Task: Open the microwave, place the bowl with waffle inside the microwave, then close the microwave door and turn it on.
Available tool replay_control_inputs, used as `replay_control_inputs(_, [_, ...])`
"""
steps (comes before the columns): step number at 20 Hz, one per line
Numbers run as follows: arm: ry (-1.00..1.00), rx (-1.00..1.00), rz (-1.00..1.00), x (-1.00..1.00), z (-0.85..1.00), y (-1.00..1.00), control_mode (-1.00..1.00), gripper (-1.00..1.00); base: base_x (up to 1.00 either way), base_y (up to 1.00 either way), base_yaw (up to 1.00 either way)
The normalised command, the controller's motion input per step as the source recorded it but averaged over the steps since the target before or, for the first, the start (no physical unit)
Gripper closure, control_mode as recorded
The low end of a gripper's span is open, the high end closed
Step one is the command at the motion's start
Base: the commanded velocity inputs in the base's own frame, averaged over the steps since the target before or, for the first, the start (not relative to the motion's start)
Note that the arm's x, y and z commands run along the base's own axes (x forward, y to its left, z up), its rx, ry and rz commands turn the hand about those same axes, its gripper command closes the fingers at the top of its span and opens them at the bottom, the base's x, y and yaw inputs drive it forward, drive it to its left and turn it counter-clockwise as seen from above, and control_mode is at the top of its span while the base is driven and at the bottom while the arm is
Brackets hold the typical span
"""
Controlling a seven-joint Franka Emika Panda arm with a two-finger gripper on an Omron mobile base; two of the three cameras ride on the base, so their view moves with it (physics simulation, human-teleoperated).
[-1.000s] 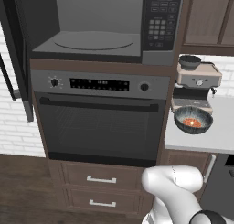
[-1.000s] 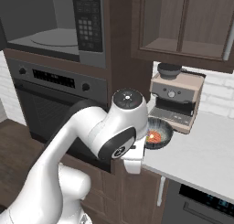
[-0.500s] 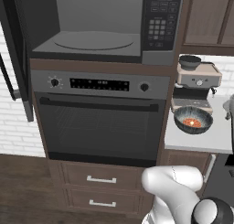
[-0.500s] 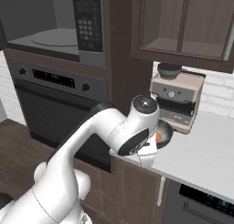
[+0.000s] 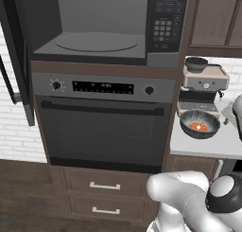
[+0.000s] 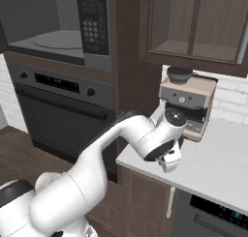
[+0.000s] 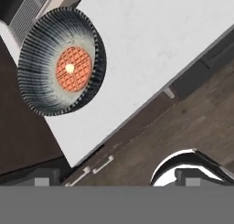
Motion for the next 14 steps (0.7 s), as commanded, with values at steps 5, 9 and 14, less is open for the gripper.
replay_control_inputs(5, [0.01, 0.05, 0.12, 0.55, -0.32, -0.21, -1.0, -1.0, 0.0, 0.0, 0.0])
replay_control_inputs(9, [0.08, 0.0, 0.01, 0.57, -0.22, 0.0, -1.0, -1.0, 0.0, 0.0, 0.0])
replay_control_inputs(14, [0.12, 0.0, -0.01, 0.4, -0.29, -0.08, -1.0, -1.0, 0.0, 0.0, 0.0])
